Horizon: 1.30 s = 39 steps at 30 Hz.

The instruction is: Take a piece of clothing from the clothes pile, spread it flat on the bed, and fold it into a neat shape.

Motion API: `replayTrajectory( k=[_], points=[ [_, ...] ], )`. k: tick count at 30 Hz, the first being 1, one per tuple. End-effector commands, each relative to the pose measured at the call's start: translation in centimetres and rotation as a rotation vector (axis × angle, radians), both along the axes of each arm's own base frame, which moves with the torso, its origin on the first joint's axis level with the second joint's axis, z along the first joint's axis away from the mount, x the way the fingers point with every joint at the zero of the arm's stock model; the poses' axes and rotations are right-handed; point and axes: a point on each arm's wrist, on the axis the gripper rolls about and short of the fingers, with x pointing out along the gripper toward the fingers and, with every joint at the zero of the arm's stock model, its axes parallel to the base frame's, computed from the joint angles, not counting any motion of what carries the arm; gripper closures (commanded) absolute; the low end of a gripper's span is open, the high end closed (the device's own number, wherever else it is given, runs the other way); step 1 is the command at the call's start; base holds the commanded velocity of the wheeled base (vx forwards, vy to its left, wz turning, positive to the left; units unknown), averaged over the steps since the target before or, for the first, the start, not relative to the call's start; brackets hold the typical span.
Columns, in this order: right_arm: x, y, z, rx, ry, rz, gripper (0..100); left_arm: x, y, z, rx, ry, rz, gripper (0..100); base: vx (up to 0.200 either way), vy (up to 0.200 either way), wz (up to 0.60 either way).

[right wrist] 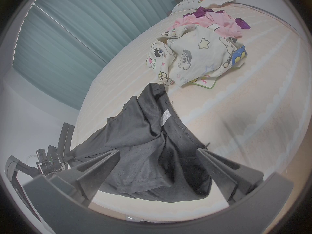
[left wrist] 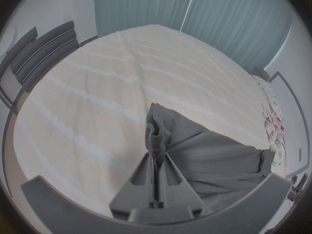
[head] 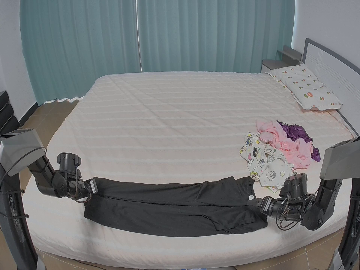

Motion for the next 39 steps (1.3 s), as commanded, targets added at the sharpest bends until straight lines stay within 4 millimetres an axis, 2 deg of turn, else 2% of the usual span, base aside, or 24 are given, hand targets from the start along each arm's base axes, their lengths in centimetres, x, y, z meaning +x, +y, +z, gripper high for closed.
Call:
replayTrajectory(
  k=[1, 6, 16, 25, 31, 36, 39],
  points=[
    [0.0, 0.0, 0.1, -0.005, -0.005, -0.008, 0, -0.3, 1.1, 1.3, 0.007, -0.021, 0.026, 100, 0.000, 0.000, 0.00],
    [0.0, 0.0, 0.1, -0.008, -0.006, -0.009, 0, -0.5, 2.0, 1.6, 0.005, -0.025, 0.049, 100, 0.000, 0.000, 0.00],
    [0.0, 0.0, 0.1, -0.008, -0.008, -0.010, 0, -1.1, 1.6, 1.1, 0.000, 0.001, 0.039, 100, 0.000, 0.000, 0.00],
    [0.0, 0.1, 0.1, -0.020, -0.010, -0.018, 0, -1.7, 1.5, 0.6, -0.001, 0.025, 0.038, 100, -0.200, 0.000, 0.00],
    [0.0, 0.1, 0.3, -0.021, -0.016, -0.020, 0, -1.1, 1.5, 1.2, -0.005, -0.008, 0.044, 100, 0.000, 0.000, 0.00],
    [0.0, 0.0, 0.4, -0.020, -0.019, -0.022, 0, -0.9, 0.5, 1.5, -0.009, -0.019, 0.034, 100, 0.000, 0.000, 0.00],
    [0.0, 0.1, 0.5, -0.018, -0.024, -0.020, 0, -0.9, -1.3, 3.0, -0.058, -0.059, 0.041, 100, 0.000, 0.000, 0.00]
  ],
)
